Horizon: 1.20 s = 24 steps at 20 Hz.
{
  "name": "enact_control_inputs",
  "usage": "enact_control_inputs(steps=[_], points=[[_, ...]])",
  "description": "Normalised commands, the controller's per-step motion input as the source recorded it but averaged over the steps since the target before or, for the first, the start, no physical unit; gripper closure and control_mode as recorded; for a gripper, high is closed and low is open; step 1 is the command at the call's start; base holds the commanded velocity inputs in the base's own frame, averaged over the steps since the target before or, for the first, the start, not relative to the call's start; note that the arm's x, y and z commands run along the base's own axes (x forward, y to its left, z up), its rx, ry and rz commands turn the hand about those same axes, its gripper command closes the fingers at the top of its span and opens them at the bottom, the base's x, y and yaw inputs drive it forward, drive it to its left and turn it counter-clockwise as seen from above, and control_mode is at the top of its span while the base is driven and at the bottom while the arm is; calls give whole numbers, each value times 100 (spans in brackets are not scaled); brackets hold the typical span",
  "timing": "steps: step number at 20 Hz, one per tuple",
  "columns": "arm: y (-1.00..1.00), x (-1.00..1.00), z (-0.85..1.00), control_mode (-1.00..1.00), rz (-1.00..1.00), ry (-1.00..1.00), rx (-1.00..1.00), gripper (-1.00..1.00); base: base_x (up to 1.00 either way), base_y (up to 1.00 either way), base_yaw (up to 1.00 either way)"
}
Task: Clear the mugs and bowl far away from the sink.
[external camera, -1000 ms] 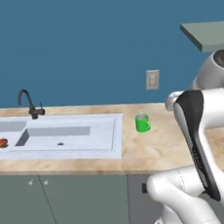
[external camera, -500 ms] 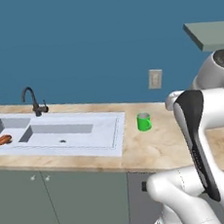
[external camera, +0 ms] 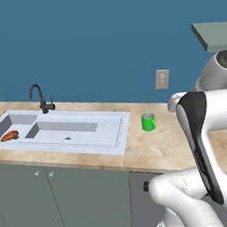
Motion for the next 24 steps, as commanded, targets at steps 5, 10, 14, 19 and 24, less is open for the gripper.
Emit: enact_control_inputs(steps=[5, 10, 14, 19, 24], points=[[0, 53, -16, -100, 19, 6, 0, -100, 0, 0, 0], [0, 51, -29, -100, 18, 5, 0, -100, 0, 0, 0], [0, 36, -28, -100, 3, 4, -3, -100, 0, 0, 0], [0, 30, -26, -100, 0, 4, -7, -100, 0, 0, 0], [0, 21, -51, -100, 2, 0, -2, -100, 0, 0, 0]])
